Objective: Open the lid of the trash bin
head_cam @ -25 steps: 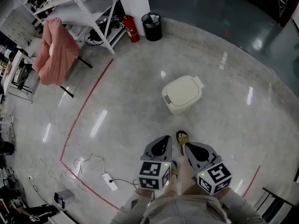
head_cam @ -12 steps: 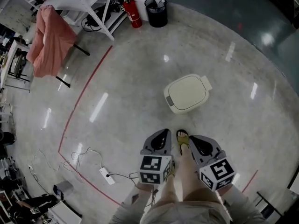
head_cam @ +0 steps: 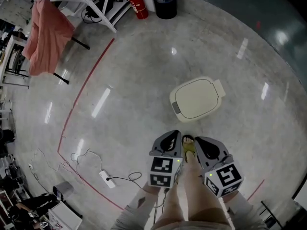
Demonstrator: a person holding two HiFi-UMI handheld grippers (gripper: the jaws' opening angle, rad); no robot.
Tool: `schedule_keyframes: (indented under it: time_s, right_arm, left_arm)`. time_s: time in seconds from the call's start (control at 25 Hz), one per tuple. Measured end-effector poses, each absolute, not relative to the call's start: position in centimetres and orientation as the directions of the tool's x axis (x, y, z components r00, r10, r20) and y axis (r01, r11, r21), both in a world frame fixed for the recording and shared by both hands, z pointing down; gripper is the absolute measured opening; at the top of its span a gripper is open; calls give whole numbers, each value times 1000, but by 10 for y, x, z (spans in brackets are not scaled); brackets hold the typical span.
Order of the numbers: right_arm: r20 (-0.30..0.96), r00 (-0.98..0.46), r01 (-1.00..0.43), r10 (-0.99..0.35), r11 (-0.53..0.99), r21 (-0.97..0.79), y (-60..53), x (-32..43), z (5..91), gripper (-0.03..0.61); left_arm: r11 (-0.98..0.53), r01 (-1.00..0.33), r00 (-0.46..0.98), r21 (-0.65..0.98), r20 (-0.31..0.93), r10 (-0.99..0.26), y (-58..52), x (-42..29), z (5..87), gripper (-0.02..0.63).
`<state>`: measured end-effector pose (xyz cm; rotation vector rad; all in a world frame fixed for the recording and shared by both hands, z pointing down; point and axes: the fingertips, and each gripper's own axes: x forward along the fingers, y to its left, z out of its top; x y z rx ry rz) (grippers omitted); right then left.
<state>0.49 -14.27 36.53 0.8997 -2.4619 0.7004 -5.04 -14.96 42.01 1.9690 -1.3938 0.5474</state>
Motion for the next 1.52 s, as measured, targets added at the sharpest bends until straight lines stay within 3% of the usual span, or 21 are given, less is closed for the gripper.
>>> schedule_keyframes:
  time_s: [1.0, 1.52]
  right_arm:
    - [621, -689, -686, -374, 611, -394, -164, -4, 531, -2]
    - [647, -685, -688, -334, 588, -425, -151, -5, 566, -3]
  left_arm:
    - [-116, -957, 284, 267, 772, -569, -210, -62, 639, 5]
    - [-115, -955, 292, 273, 795, -532, -217, -64, 681, 5]
